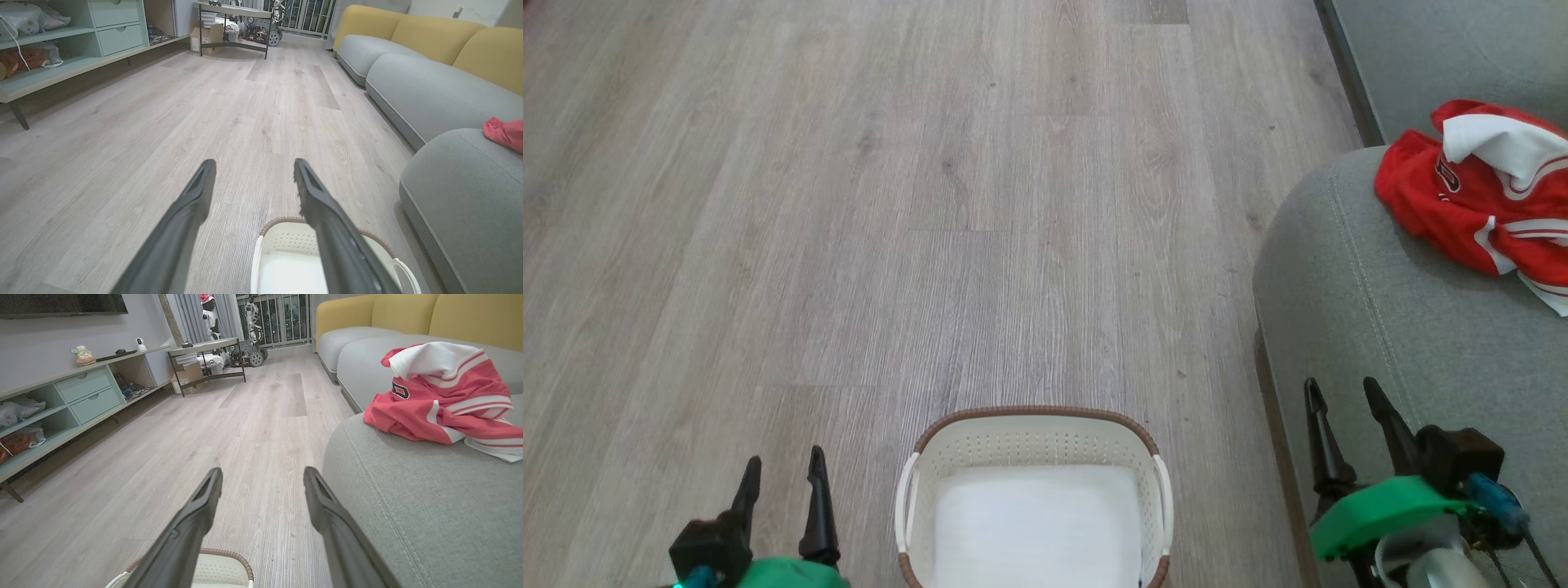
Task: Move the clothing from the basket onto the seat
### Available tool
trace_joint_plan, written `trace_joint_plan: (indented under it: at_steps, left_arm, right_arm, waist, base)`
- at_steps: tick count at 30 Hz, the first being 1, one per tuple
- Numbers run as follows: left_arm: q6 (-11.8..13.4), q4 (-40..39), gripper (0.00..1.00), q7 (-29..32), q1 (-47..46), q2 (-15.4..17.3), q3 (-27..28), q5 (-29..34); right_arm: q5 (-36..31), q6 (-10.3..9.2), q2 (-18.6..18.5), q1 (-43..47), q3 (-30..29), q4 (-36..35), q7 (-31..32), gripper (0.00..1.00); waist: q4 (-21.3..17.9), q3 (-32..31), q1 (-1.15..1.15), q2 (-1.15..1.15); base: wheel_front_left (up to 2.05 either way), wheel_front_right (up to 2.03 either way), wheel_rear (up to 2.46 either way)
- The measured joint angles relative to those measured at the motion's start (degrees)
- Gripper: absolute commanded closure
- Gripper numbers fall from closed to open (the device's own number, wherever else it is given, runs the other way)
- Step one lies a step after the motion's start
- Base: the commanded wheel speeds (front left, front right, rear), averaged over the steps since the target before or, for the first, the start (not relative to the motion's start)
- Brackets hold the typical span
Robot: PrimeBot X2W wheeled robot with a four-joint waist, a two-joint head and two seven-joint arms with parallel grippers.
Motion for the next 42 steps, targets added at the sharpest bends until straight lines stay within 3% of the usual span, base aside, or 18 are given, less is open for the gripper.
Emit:
trace_joint_plan:
  at_steps: [1, 2, 10, 42]
  left_arm:
    - [-0.05, 0.03, 0.0, 0.0, -0.01, -0.05, 0.0, 0.0]
    - [-0.12, 0.11, 1.0, 0.0, -0.01, -0.08, -0.01, 0.0]
    - [-0.15, 6.17, 1.0, 0.86, 3.25, -0.88, -0.27, -1.08]
    - [-3.34, 5.49, 1.0, 5.92, -0.03, -0.93, 2.11, -20.91]
  right_arm:
    - [0.0, 0.0, 0.0, 0.0, -0.02, 0.08, 0.0, 0.0]
    - [0.0, 0.0, 0.0, -0.01, -0.05, 0.09, 0.0, 1.0]
    - [0.83, 0.01, 0.13, 3.94, 0.33, 6.2, 0.65, 1.0]
    - [21.01, 0.0, 0.16, 3.11, -1.43, 4.05, 5.49, 1.0]
  waist:
    - [0.01, 0.01, 0.0, 0.0]
    - [0.01, 0.02, 0.0, 0.0]
    - [-0.05, 0.09, 0.0, 0.0]
    - [-0.95, 0.91, 0.0, 0.0]
  base:
    - [0.0, 0.0, 0.0]
    - [0.0, 0.0, 0.0]
    - [0.0, 0.0, 0.0]
    - [0.0, 0.0, 0.0]
